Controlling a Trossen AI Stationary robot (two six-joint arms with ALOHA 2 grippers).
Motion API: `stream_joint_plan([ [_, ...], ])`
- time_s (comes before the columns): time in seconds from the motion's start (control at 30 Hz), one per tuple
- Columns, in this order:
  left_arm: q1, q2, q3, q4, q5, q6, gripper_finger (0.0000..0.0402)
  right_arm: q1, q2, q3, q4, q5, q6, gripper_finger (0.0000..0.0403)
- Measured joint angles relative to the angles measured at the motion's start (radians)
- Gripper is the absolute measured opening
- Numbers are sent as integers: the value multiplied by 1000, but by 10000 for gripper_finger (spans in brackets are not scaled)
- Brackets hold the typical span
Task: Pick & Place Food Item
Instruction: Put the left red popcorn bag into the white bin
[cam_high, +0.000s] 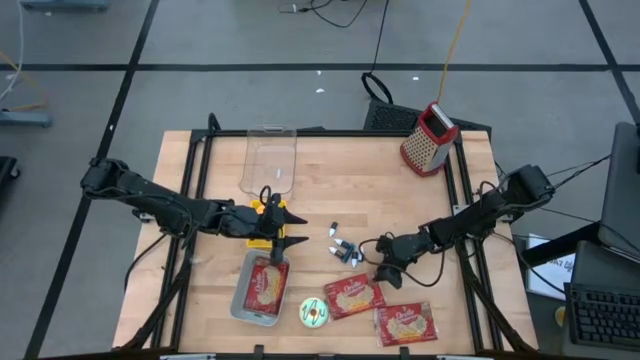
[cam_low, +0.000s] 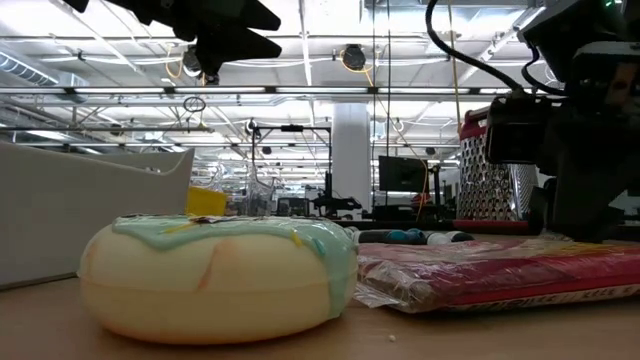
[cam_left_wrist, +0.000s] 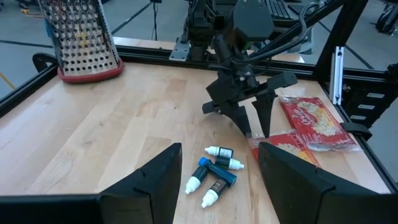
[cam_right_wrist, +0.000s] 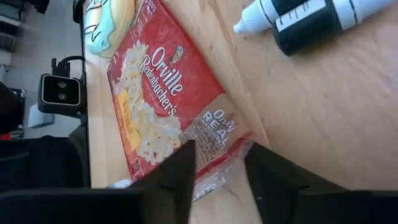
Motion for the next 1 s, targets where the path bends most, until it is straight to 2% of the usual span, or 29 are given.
stream_joint_plan([
  [0.17, 0, 0, 0, 0, 0, 0, 214, -2, 2, -2, -3, 38, -100, 32],
  [0.23, 0, 0, 0, 0, 0, 0, 214, -2, 3, -4, -4, 62, -163, 9],
  [0.43, 0, 0, 0, 0, 0, 0, 214, -24, -69, -5, -7, 133, -258, 1],
  [0.73, 0, 0, 0, 17, 0, -8, 214, -67, -401, -5, -3, 135, -555, 0],
  [1.0, 0, 0, 0, 95, 0, 1, 214, -68, -607, -3, 36, 315, -861, 0],
])
